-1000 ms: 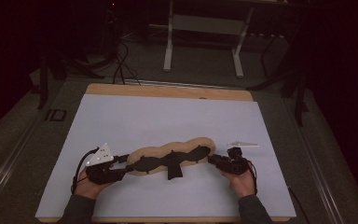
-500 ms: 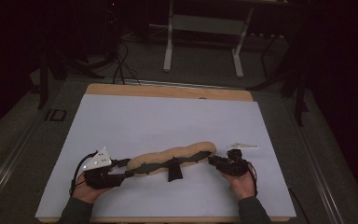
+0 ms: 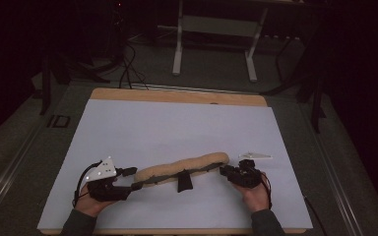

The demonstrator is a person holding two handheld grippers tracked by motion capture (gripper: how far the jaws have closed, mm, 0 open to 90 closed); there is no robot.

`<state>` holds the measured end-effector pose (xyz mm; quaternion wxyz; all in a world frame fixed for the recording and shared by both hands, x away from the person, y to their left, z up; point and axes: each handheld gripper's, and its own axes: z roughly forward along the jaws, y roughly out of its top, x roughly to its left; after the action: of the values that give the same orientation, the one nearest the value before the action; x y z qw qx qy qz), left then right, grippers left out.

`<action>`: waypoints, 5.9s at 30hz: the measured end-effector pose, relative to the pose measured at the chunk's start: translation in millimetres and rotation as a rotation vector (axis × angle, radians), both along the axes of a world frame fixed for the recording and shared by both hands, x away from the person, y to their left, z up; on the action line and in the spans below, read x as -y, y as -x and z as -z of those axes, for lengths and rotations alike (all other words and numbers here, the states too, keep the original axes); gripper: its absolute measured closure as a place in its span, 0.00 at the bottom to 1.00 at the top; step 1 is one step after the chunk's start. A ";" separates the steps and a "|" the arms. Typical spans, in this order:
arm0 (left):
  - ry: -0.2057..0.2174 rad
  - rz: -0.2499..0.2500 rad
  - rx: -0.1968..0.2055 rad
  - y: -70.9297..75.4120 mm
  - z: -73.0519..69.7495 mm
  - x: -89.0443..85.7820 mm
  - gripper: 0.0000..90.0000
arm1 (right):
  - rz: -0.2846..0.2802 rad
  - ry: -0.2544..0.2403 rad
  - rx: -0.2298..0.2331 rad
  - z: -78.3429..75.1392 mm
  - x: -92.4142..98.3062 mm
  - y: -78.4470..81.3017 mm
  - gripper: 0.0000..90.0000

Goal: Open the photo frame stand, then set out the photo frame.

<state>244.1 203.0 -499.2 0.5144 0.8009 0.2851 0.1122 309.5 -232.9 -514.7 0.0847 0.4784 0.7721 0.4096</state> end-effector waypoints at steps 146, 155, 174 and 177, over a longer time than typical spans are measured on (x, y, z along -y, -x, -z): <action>-0.035 0.021 -0.039 -0.6 3.1 17.8 0.90 | -0.095 0.058 0.082 -10.8 -76.7 5.8 1.00; -0.037 0.055 -0.039 0.5 3.1 25.4 0.91 | -0.095 0.066 0.075 -10.6 -80.3 1.1 1.00; -0.065 0.130 -0.035 5.9 4.9 51.2 0.93 | -0.109 0.063 0.075 -13.4 -89.8 -3.2 1.00; -0.063 0.144 -0.036 6.7 5.3 55.3 0.94 | -0.112 0.064 0.077 -14.3 -91.2 -2.9 1.00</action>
<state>237.5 147.7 -504.5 0.4907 0.8369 0.2324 0.0694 312.3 -141.7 -500.4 0.1066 0.4153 0.8065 0.4071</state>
